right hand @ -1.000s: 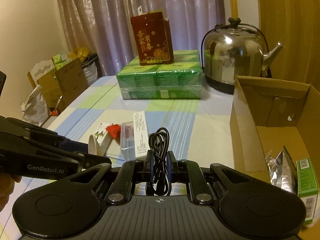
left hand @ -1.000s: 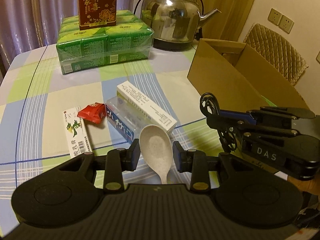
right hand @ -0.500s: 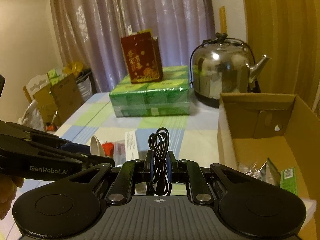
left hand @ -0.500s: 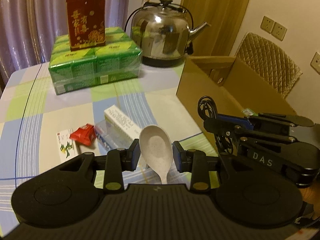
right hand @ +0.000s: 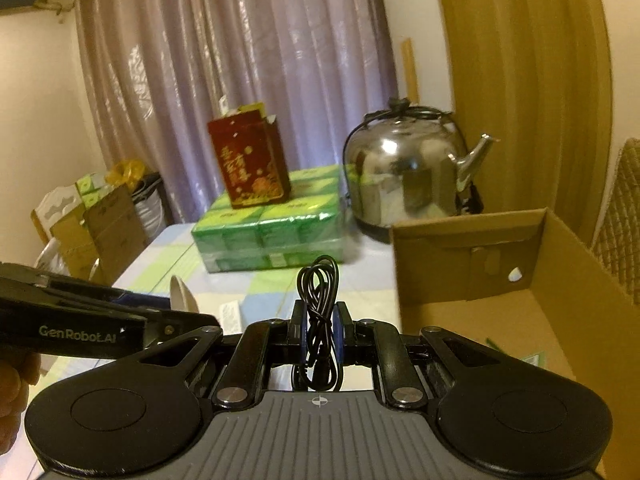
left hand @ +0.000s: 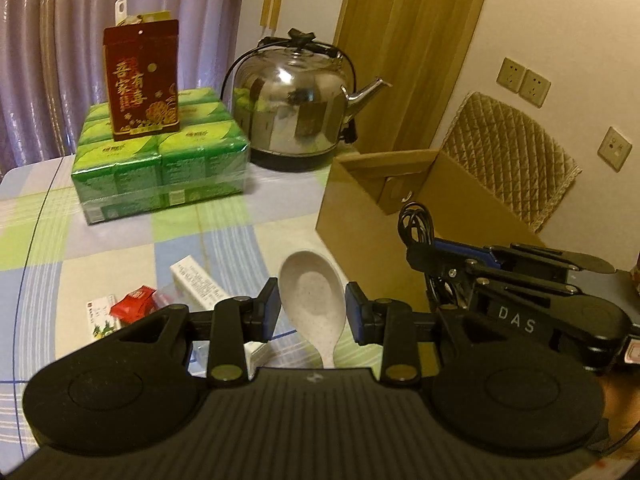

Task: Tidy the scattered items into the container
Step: 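Lift the cable and spoon and carry them toward the cardboard box with both tools, then carry the black cable and white spoon over the cardboard box with both tools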

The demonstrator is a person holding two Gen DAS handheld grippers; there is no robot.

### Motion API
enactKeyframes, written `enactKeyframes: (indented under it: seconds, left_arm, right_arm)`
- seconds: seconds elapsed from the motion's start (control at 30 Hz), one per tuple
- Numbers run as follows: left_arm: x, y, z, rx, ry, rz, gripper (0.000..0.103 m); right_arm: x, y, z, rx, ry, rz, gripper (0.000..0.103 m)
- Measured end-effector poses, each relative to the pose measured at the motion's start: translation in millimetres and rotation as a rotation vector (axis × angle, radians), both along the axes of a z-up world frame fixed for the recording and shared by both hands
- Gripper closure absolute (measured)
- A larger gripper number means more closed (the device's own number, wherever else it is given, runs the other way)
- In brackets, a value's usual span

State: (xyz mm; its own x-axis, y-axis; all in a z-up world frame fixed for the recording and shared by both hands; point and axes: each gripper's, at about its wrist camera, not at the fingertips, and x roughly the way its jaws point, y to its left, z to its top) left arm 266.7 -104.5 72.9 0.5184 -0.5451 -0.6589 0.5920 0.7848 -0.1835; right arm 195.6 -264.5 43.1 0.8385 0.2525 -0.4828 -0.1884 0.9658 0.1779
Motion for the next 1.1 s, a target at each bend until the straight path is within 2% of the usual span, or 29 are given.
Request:
enactKeyframes:
  seconds: [0.47, 1.1]
  left_arm:
    - [-3, -31, 17, -0.059, -0.018, -0.046, 0.074]
    - [-19, -79, 39, -0.159, -0.03, -0.124, 0.074]
  right_arm:
    - [-6, -42, 11, 0.018, -0.03, -0.1, 0.094]
    - [-27, -83, 20, -0.046, -0.064, -0.218, 0.094]
